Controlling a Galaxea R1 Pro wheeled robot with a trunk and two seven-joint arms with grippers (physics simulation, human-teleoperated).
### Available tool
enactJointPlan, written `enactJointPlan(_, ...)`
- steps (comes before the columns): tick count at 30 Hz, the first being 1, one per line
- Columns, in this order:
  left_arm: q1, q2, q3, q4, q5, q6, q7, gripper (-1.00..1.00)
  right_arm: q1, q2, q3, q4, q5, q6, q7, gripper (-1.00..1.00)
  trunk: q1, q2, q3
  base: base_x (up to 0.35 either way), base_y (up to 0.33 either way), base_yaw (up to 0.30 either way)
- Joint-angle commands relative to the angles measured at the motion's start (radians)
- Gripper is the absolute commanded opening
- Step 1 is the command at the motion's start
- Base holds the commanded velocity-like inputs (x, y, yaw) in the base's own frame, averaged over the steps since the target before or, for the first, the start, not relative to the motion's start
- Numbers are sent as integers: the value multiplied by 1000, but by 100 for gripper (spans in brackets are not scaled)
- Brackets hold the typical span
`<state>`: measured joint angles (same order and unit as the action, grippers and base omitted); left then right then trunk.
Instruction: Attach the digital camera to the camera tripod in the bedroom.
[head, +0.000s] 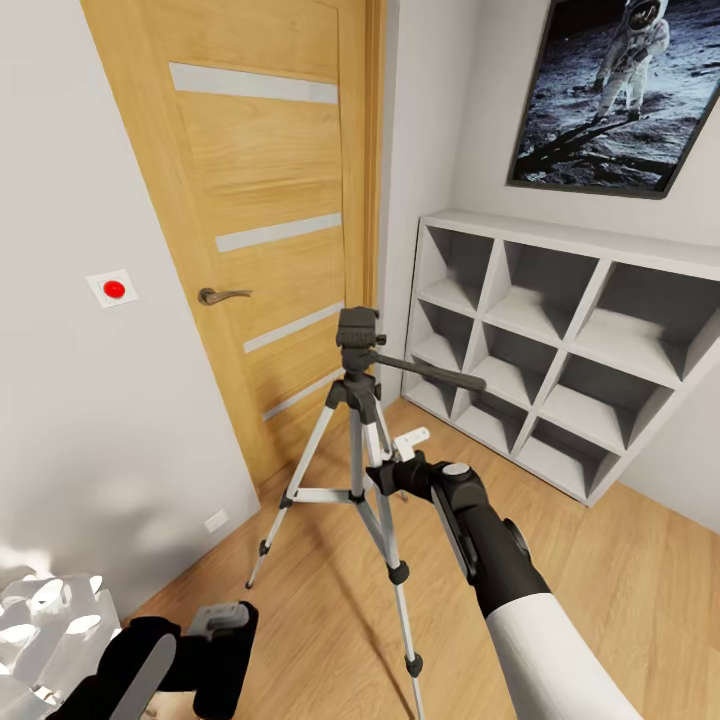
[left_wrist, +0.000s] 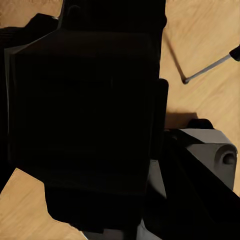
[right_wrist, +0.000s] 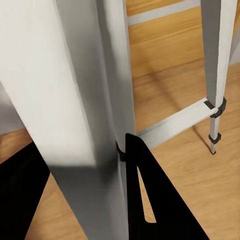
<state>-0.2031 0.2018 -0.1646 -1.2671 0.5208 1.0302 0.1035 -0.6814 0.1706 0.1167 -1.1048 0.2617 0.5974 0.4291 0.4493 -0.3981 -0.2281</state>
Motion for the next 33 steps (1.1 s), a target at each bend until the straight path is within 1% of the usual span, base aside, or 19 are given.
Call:
enactJointPlan(1, -3, 2, -2, -7, 9, 3, 9, -100, -1, 0, -2, 12, 11, -9, 8, -100, 1, -2, -2, 0, 0, 0)
enactJointPlan(4, -14, 4, -2, -28, 8, 5, 11, -100, -1, -1, -3, 45, 12, -43, 6, -100, 1, -2, -2, 0, 0, 0)
enactJointPlan(5, -32, 5, -2, -38, 7, 7, 12, -100, -1, -2, -4, 64, 13, -61, 5, -100, 1, -2, -2, 0, 0, 0)
enactJointPlan(6, -112, 7, -1, -50, 5, 11, 12, -100, -1, -3, -4, 100, 16, -102, 6, -100, 1, -2, -2, 0, 0, 0)
enactJointPlan(7, -133, 8, -1, -50, 5, 12, 12, -100, -1, -4, -4, 105, 16, -108, 6, -100, 1, -2, -2, 0, 0, 0)
enactJointPlan(8, -207, 8, -1, -50, 5, 14, 12, -100, -1, -12, -4, 114, 17, -122, 7, -100, 1, -2, -2, 0, 0, 0)
enactJointPlan(10, -320, 8, -1, -40, 7, 16, 12, -100, -1, -34, -4, 119, 17, -130, 10, -100, 1, -2, -2, 0, 0, 0)
enactJointPlan(12, -479, 7, -1, 49, 9, 17, 13, -100, -1, -54, -3, 121, 16, -133, 11, -100, 1, -2, -2, 0, 0, 0)
enactJointPlan(13, -518, 7, -1, 78, 9, 17, 13, -100, -1, -57, -4, 121, 16, -134, 11, -100, 1, -2, -2, 0, 0, 0)
enactJointPlan(14, -597, 7, -1, 141, 10, 17, 13, -100, -1, -62, -4, 121, 16, -134, 11, -100, 1, -2, -2, 0, 0, 0)
enactJointPlan(15, -729, 7, -1, 241, 11, 17, 13, -100, -1, -67, -4, 121, 16, -134, 10, -100, 1, -2, -2, 0, 0, 0)
enactJointPlan(16, -790, 6, 0, 281, 11, 17, 13, -100, -1, -68, -5, 121, 16, -134, 10, -100, 1, -2, -2, 0, 0, 0)
enactJointPlan(17, -819, 6, 0, 298, 11, 17, 13, -100, -1, -68, -5, 121, 16, -134, 10, -100, 1, -2, -2, 0, 0, 0)
enactJointPlan(18, -874, 5, 0, 326, 11, 17, 13, -100, -1, -69, -5, 121, 15, -134, 9, -100, 1, -2, -2, 0, 0, 0)
enactJointPlan(19, -899, 4, 0, 338, 11, 17, 13, -100, -1, -69, -5, 120, 15, -133, 9, -100, 1, -2, -2, 0, 0, 0)
enactJointPlan(20, -947, 3, 0, 358, 12, 17, 13, -100, -1, -69, -5, 117, 15, -133, 9, -100, 1, -2, -2, 0, 0, 0)
enactJointPlan(24, -1052, -2, 0, 392, 14, 17, 12, -100, -1, -69, -4, 112, 16, -131, 7, -100, 1, -2, -2, 0, 0, 0)
enactJointPlan(29, -1116, -15, 0, 395, 15, 17, 12, -100, -1, -69, -3, 108, 16, -131, 5, -100, 1, -2, -2, 0, 0, 0)
enactJointPlan(33, -1168, -50, 1, 389, 15, 17, 12, -100, -1, -69, -2, 102, 18, -128, 3, -100, 1, -2, -2, 0, 0, 0)
